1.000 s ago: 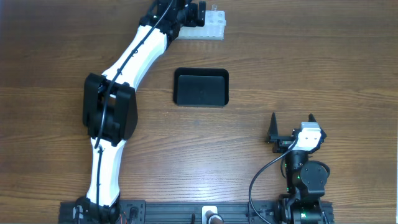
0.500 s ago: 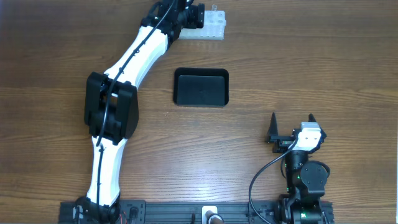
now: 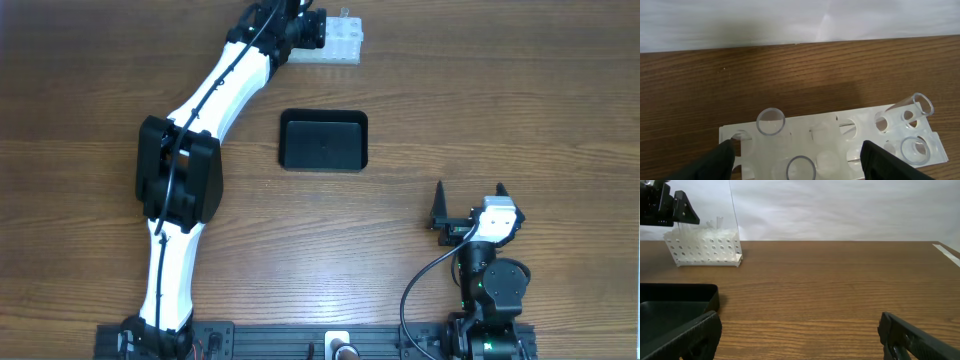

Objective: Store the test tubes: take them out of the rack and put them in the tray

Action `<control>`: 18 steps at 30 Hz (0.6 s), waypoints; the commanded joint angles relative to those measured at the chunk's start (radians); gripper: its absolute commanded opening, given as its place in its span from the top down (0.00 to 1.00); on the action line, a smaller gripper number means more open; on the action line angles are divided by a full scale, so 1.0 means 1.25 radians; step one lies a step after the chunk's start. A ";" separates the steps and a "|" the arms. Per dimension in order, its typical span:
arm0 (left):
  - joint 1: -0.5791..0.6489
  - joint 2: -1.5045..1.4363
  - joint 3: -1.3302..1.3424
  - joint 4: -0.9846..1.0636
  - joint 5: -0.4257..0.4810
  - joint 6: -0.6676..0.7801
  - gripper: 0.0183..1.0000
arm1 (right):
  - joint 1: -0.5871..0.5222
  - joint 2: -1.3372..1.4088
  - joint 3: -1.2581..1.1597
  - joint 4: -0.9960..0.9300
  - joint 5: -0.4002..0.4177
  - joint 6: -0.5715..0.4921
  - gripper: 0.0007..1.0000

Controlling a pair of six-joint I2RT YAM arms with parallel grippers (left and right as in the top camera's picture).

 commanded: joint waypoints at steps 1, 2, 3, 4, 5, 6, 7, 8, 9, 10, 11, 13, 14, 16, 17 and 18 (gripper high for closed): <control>-0.002 0.026 0.020 -0.002 0.011 0.001 0.28 | -0.005 -0.009 -0.005 -0.002 -0.004 -0.005 0.01; -0.002 0.026 0.020 -0.002 0.015 0.000 0.31 | -0.005 -0.009 -0.005 -0.002 -0.004 -0.005 0.01; -0.002 0.027 0.020 -0.002 0.020 0.001 0.34 | -0.005 -0.009 -0.005 -0.002 -0.004 -0.005 0.01; -0.002 0.027 0.020 -0.002 0.020 0.001 0.37 | -0.005 -0.009 -0.005 -0.002 -0.004 -0.005 0.01; -0.002 0.027 0.020 -0.002 0.020 0.001 0.40 | -0.005 -0.009 -0.005 -0.002 -0.004 -0.005 0.01; -0.003 0.027 0.020 -0.002 0.020 0.001 0.44 | -0.005 -0.009 -0.005 -0.002 -0.004 -0.006 0.01; -0.003 0.027 0.020 -0.002 0.020 0.001 0.49 | -0.005 -0.009 -0.005 -0.002 -0.004 -0.005 0.01; -0.003 0.027 0.020 -0.002 0.020 0.001 0.53 | -0.005 -0.009 -0.005 -0.002 -0.004 -0.005 0.01; -0.003 0.027 0.020 -0.002 0.020 0.000 0.58 | -0.005 -0.009 -0.005 -0.002 -0.004 -0.005 0.01; -0.003 0.027 0.020 -0.002 0.020 0.001 0.64 | -0.005 -0.009 -0.005 -0.002 -0.004 -0.005 0.01; -0.003 0.027 0.020 -0.002 0.020 0.001 0.68 | -0.005 -0.009 -0.005 -0.002 -0.004 -0.005 0.01; -0.003 0.027 0.020 -0.002 0.020 0.001 0.73 | -0.005 -0.009 -0.005 -0.002 -0.004 -0.005 0.01; -0.003 0.027 0.020 -0.002 0.020 0.000 0.75 | -0.005 -0.009 -0.005 -0.002 -0.004 -0.005 0.01; -0.003 0.027 0.020 -0.002 0.020 0.001 0.79 | -0.005 -0.009 -0.005 -0.002 -0.004 -0.005 0.01; -0.003 0.027 0.020 -0.002 0.020 0.000 0.79 | -0.005 -0.009 -0.005 -0.002 -0.004 -0.005 0.01; -0.003 0.027 0.020 -0.002 0.020 0.000 0.81 | -0.005 -0.009 -0.005 -0.002 -0.004 -0.006 0.01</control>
